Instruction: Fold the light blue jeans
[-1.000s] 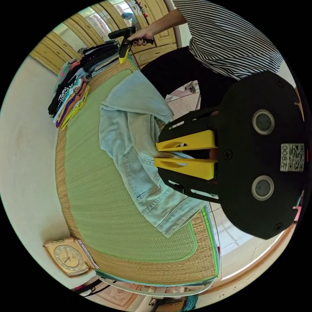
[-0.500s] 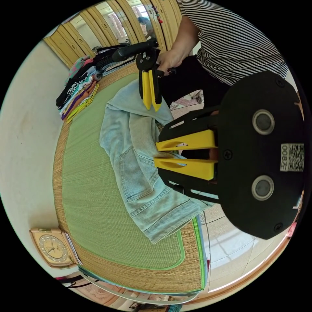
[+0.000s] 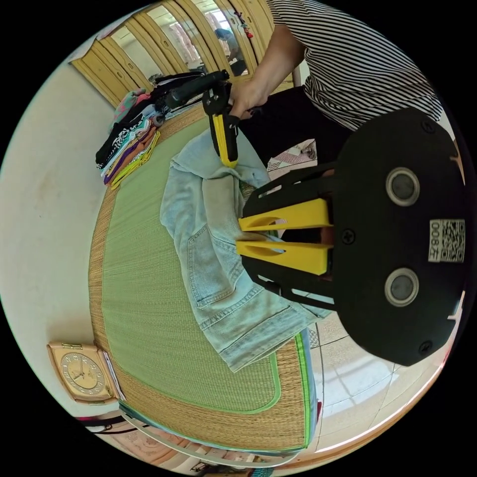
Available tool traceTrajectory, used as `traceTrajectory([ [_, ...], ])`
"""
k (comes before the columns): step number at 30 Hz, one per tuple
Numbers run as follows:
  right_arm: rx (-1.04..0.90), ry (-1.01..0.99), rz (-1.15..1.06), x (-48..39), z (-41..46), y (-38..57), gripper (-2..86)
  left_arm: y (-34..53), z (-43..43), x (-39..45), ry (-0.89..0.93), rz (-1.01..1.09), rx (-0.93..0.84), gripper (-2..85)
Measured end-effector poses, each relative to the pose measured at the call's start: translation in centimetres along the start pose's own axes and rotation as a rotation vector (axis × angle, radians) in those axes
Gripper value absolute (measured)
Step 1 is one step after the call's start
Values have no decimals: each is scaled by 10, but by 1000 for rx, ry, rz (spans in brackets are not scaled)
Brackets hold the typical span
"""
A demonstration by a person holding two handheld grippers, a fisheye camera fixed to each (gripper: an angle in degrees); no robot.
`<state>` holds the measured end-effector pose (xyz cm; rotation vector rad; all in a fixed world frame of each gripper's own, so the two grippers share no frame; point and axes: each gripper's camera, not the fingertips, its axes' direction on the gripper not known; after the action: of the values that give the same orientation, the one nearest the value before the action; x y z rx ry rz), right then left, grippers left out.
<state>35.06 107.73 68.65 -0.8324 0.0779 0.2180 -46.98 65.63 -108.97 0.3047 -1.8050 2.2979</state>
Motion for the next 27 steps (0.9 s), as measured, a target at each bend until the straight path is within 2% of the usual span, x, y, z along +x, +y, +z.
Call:
traceTrajectory([
  [2,44,-49,-3,12,-33,15,9,-1,-18,-1,-3,0,38,14],
  [8,369,-109,73,86,-212,95,5,-14,-85,1,-60,54,174,15],
  [10,527,-75,132,122,-293,138,4,-19,-109,0,-113,58,210,17],
  [13,607,71,243,165,-361,187,4,-18,-149,-8,-163,51,284,19],
  [17,610,-36,375,239,-375,231,5,-9,-172,-25,-212,-6,298,22],
  [20,589,-152,610,320,-335,268,6,-2,-148,-40,-182,-47,205,24],
  [22,580,-244,856,374,-286,309,8,1,-123,-46,-152,-64,127,25],
  [24,620,-343,983,390,-253,340,12,5,-104,-49,-127,-86,82,26],
  [27,644,-435,942,373,-227,352,24,8,-97,-41,-68,-72,74,34],
])
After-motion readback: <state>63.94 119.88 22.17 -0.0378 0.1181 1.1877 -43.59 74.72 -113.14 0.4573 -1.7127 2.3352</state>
